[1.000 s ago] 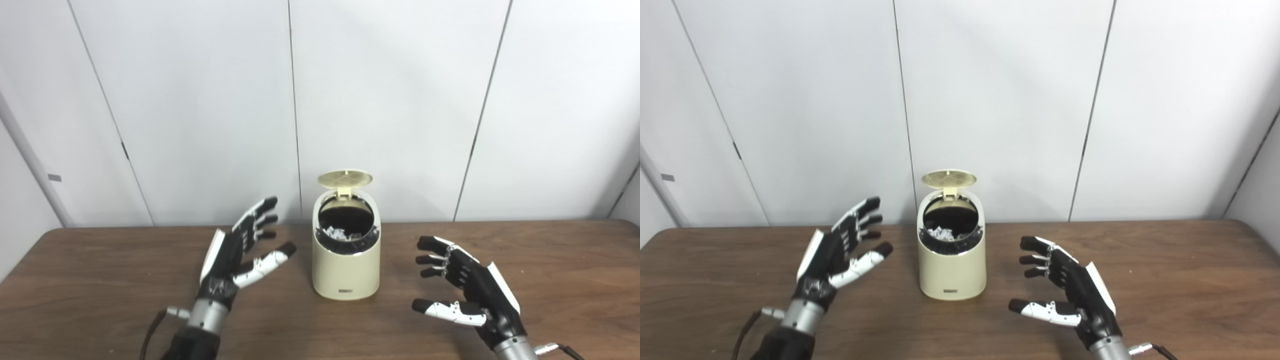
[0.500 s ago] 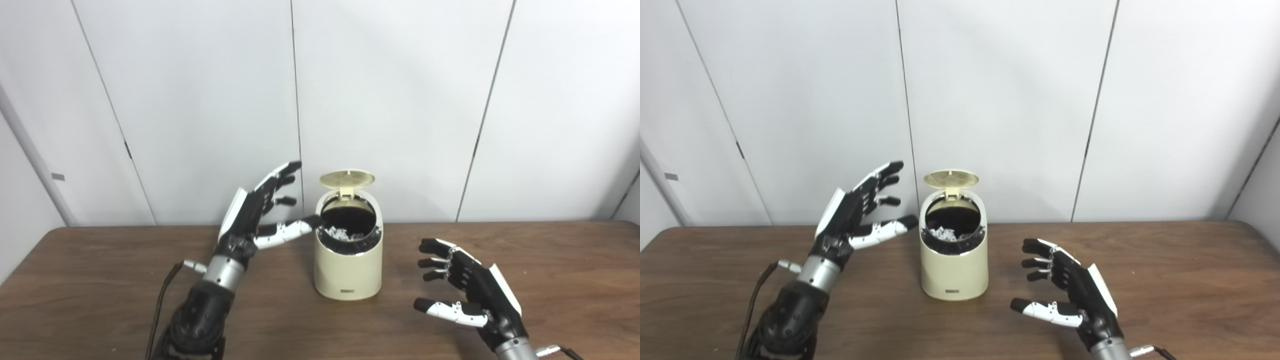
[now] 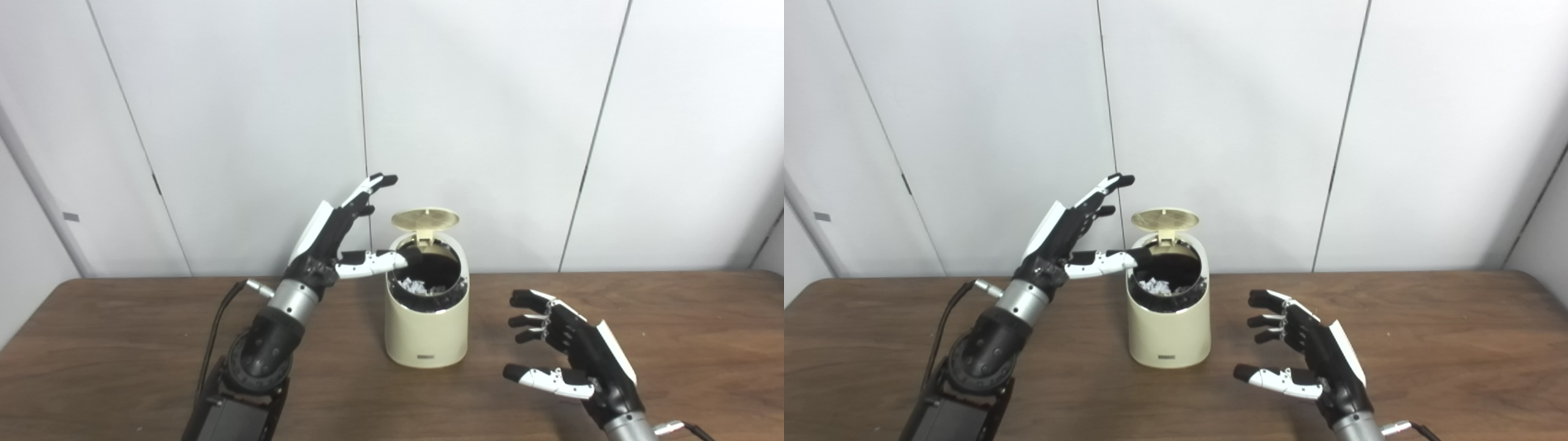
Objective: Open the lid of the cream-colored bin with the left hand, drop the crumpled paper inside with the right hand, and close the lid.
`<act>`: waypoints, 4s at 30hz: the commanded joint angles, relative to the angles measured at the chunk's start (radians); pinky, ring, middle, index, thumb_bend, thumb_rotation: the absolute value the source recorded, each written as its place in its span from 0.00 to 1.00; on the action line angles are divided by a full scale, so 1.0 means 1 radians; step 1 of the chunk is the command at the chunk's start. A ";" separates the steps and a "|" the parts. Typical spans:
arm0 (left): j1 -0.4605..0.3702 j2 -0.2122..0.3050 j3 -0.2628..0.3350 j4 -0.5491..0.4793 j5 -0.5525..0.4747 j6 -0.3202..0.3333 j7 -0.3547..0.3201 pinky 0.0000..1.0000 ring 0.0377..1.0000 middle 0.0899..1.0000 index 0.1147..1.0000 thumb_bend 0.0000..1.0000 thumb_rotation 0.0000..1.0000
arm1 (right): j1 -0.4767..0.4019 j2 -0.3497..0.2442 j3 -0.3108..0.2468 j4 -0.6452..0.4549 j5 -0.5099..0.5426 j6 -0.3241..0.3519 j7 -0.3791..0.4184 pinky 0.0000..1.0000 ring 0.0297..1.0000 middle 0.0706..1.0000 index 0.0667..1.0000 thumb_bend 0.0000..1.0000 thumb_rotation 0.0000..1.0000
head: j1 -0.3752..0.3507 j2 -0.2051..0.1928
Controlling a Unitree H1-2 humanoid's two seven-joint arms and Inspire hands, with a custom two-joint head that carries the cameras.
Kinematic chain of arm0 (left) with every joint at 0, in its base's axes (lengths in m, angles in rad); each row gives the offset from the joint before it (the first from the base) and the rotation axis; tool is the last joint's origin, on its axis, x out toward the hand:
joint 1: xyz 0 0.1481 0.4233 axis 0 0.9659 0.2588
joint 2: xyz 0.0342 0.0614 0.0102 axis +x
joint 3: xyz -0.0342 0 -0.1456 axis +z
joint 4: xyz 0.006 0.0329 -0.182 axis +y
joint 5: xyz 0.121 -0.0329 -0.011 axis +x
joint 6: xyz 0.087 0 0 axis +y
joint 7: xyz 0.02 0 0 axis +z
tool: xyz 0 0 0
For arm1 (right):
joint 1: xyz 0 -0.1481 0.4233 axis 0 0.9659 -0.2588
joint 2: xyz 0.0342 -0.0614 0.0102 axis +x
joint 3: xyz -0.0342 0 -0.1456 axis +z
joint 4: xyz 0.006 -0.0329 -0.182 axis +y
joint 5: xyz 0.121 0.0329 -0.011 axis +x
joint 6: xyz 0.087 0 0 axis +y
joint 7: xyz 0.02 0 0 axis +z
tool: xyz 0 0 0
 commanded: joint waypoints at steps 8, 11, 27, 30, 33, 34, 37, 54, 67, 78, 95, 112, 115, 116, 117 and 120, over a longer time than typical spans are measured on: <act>-0.078 0.027 -0.029 -0.014 0.060 0.000 -0.021 0.94 0.99 0.94 0.88 0.91 0.44 | -0.029 0.010 0.000 -0.043 -0.036 -0.001 -0.030 0.61 0.71 0.77 0.74 0.78 0.21 | -0.008 0.003; -0.077 0.031 -0.038 -0.020 0.078 0.003 -0.029 0.91 0.96 0.91 0.86 0.90 0.45 | -0.032 0.009 0.000 -0.037 -0.045 -0.015 -0.032 0.61 0.71 0.77 0.73 0.77 0.20 | -0.008 0.003; -0.077 0.084 -0.101 -0.055 0.221 0.014 -0.074 0.82 0.99 0.81 0.74 0.90 0.47 | -0.034 0.013 0.003 -0.030 -0.055 -0.028 -0.043 0.62 0.74 0.77 0.73 0.77 0.19 | -0.015 0.001; -0.071 0.086 -0.102 -0.064 0.229 0.015 -0.080 0.81 0.98 0.80 0.73 0.92 0.47 | -0.033 0.014 0.006 -0.034 -0.057 -0.025 -0.044 0.62 0.74 0.77 0.73 0.77 0.19 | -0.014 0.004; -0.067 0.091 -0.106 -0.075 0.246 0.021 -0.088 0.80 0.97 0.79 0.73 0.93 0.48 | -0.033 0.013 0.010 -0.038 -0.066 -0.019 -0.048 0.63 0.75 0.76 0.73 0.78 0.21 | -0.015 0.005; -0.065 0.094 -0.108 -0.079 0.255 0.022 -0.091 0.80 0.97 0.79 0.73 0.93 0.48 | -0.033 0.013 0.012 -0.038 -0.068 -0.018 -0.050 0.64 0.75 0.76 0.73 0.78 0.22 | -0.015 0.005; -0.062 0.108 -0.125 -0.094 0.302 0.019 -0.096 0.78 0.97 0.79 0.74 0.93 0.48 | -0.034 0.013 0.014 -0.038 -0.068 -0.018 -0.052 0.63 0.76 0.76 0.73 0.78 0.21 | -0.016 0.005; -0.018 0.138 -0.168 -0.158 0.419 -0.021 -0.102 0.79 0.96 0.75 0.72 0.97 0.47 | -0.037 0.022 0.020 -0.044 -0.073 -0.014 -0.056 0.62 0.76 0.76 0.73 0.78 0.21 | -0.028 0.011; 0.009 0.133 -0.179 -0.143 0.435 -0.075 -0.104 0.88 0.96 0.75 0.73 0.93 0.43 | -0.037 0.029 0.024 -0.059 -0.087 -0.001 -0.060 0.62 0.75 0.76 0.73 0.78 0.23 | -0.042 0.017; 0.016 0.148 -0.217 -0.119 0.515 -0.128 -0.087 0.90 0.94 0.75 0.75 0.94 0.47 | -0.039 0.037 0.028 -0.069 -0.091 0.014 -0.056 0.60 0.73 0.75 0.72 0.78 0.23 | -0.046 0.022; -0.018 0.159 -0.292 -0.043 0.762 -0.088 -0.118 1.00 0.98 0.80 0.79 0.96 0.46 | -0.031 0.037 0.026 -0.093 -0.094 0.028 -0.058 0.63 0.74 0.74 0.72 0.76 0.25 | -0.047 0.037; -0.039 0.163 -0.347 -0.012 0.780 -0.030 -0.239 1.00 0.98 0.76 0.75 1.00 0.53 | -0.031 0.038 0.017 -0.103 -0.076 0.042 -0.059 0.60 0.71 0.75 0.72 0.76 0.26 | -0.047 0.041; -0.040 0.165 -0.346 -0.015 0.771 -0.033 -0.245 1.00 0.96 0.75 0.74 1.00 0.52 | -0.032 0.039 0.017 -0.102 -0.077 0.044 -0.059 0.60 0.72 0.75 0.72 0.75 0.26 | -0.047 0.041; -0.039 0.166 -0.345 -0.017 0.767 -0.034 -0.247 1.00 0.96 0.74 0.73 1.00 0.52 | -0.032 0.039 0.017 -0.101 -0.078 0.043 -0.060 0.60 0.71 0.75 0.72 0.75 0.26 | -0.046 0.039; -0.038 0.167 -0.344 -0.019 0.764 -0.034 -0.248 1.00 0.96 0.74 0.73 1.00 0.52 | -0.033 0.039 0.017 -0.100 -0.079 0.042 -0.061 0.59 0.71 0.75 0.72 0.75 0.27 | -0.046 0.039; -0.032 0.169 -0.332 -0.031 0.744 -0.041 -0.238 1.00 0.95 0.74 0.73 1.00 0.52 | -0.033 0.040 0.017 -0.097 -0.078 0.038 -0.062 0.59 0.71 0.75 0.72 0.75 0.28 | -0.046 0.037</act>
